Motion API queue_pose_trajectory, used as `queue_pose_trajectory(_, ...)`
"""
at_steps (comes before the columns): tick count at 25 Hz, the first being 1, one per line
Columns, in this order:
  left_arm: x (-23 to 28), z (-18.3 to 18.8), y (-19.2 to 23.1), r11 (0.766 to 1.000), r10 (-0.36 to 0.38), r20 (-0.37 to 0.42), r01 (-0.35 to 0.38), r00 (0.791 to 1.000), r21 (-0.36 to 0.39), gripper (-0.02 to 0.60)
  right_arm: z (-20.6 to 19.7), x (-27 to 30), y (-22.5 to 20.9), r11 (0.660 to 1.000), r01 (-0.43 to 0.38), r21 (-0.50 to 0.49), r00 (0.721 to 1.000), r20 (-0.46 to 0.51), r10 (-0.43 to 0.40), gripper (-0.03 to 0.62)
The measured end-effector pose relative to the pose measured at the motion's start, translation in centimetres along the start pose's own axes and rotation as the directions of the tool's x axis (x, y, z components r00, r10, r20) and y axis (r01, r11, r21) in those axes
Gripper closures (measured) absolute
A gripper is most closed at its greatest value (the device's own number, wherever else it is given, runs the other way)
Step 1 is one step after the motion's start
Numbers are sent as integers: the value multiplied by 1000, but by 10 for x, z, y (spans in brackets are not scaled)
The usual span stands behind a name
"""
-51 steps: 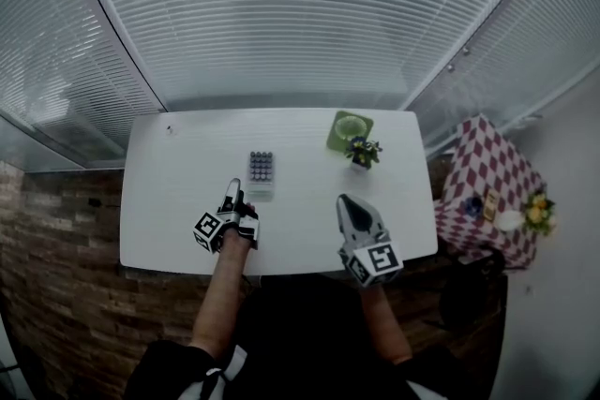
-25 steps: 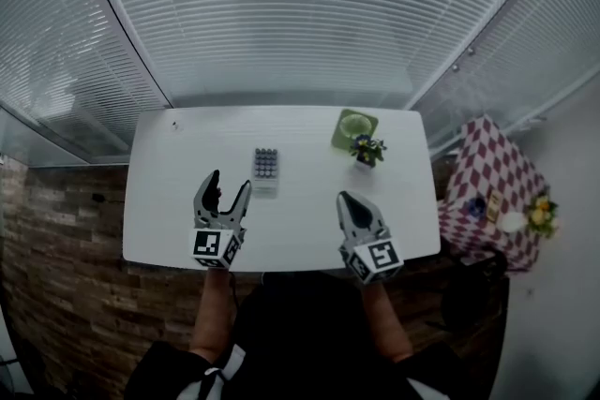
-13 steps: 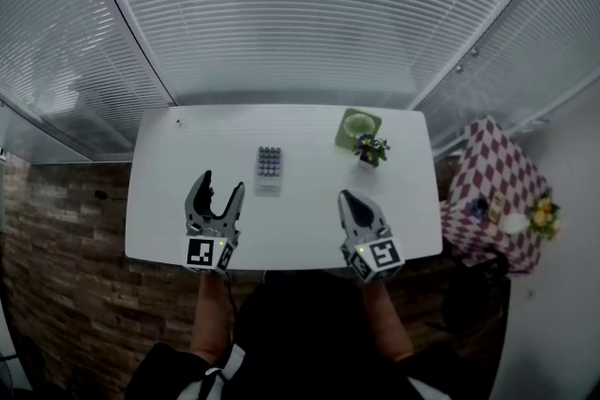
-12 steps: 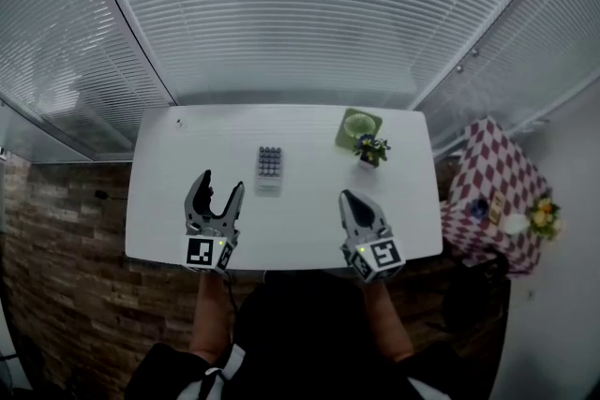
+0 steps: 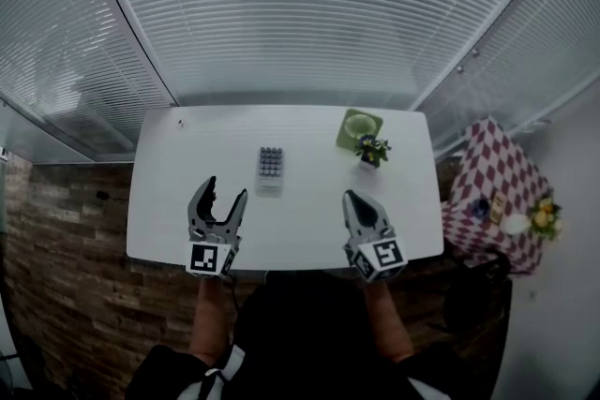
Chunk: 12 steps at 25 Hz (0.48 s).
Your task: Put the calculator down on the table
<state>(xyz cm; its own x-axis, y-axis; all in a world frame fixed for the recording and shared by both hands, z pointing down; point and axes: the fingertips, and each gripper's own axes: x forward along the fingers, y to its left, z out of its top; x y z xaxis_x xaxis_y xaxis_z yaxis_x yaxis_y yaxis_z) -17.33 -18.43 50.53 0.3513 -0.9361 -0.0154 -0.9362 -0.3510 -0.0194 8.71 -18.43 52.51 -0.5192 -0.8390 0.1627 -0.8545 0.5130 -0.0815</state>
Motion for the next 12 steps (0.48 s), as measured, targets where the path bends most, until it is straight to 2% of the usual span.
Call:
queue_pose_trajectory(1,-1,1,0,1000,2,13,-2,1000,-3,296,0,1,1,1000,-2,3,1000,1,2,588)
queue_pose_trajectory(2,-3,-1,1,1000,11,15,-11,1000,0,330,1,1,2,1000,-6,5,1000,2,6,588)
queue_pose_trajectory(4,-8,-6,6,999,32,10,-32,999,19,452,3,1,4,1000,-13,2,1000,14,13,588)
queue_pose_trajectory(7,-11,0,8,999,41,12,-41,999,-15,528,3,-1,2,1000,-6,0,1000,14,6,588)
queue_pose_trajectory(9,-12,0,8,999,28,3,-28,1000,-24,561,2,-2,2,1000,-5,-1,1000,8,5,588)
queue_pose_trajectory(12,-18,-12,11,999,11,-27,-13,1000,-41,574,1,-2,3,1000,-12,-10,1000,-1,12,588)
